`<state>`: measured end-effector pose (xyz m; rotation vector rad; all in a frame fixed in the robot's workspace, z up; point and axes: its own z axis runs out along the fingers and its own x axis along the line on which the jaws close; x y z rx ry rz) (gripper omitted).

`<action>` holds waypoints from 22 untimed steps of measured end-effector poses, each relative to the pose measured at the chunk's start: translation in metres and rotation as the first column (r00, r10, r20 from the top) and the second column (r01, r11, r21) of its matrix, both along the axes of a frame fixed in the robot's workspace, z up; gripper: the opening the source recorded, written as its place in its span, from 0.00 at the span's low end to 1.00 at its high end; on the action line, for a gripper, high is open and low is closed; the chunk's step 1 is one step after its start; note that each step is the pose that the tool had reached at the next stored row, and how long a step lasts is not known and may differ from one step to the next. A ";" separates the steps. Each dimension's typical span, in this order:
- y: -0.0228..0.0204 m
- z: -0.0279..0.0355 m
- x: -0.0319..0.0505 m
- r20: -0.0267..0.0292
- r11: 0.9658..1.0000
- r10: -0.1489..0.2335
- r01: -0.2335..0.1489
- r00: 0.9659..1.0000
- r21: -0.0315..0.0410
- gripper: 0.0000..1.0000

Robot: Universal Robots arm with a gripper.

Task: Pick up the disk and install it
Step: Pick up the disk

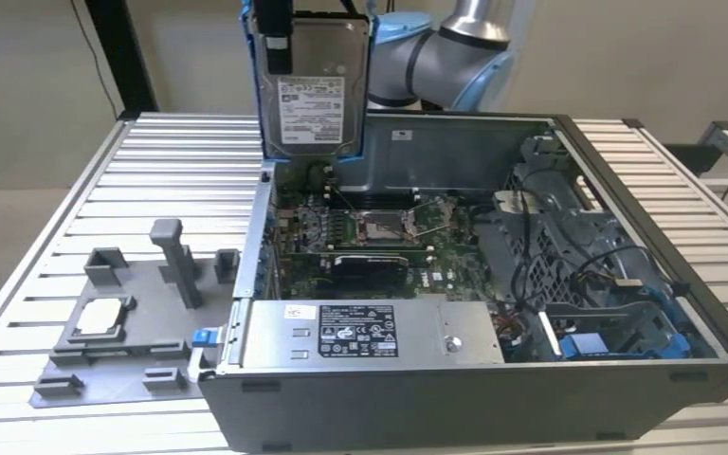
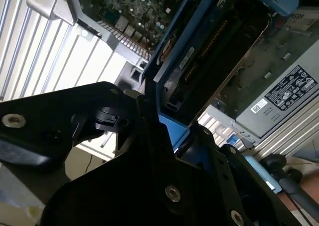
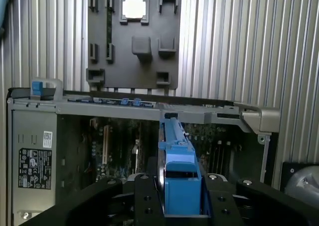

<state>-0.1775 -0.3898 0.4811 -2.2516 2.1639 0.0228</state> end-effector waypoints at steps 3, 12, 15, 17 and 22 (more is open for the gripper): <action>0.0000 0.0000 0.0139 0.000 1.000 0.001 -0.001 1.000 0.000 0.00; 0.0000 0.0000 0.0543 0.000 1.000 0.003 -0.003 1.000 0.001 0.00; 0.0000 0.0000 0.0670 0.000 1.000 0.004 -0.004 1.000 0.001 0.00; 0.0000 0.0000 0.0744 0.000 1.000 0.004 -0.004 1.000 0.001 0.00; 0.0000 -0.0001 0.0920 0.000 1.000 0.006 -0.006 1.000 0.001 0.00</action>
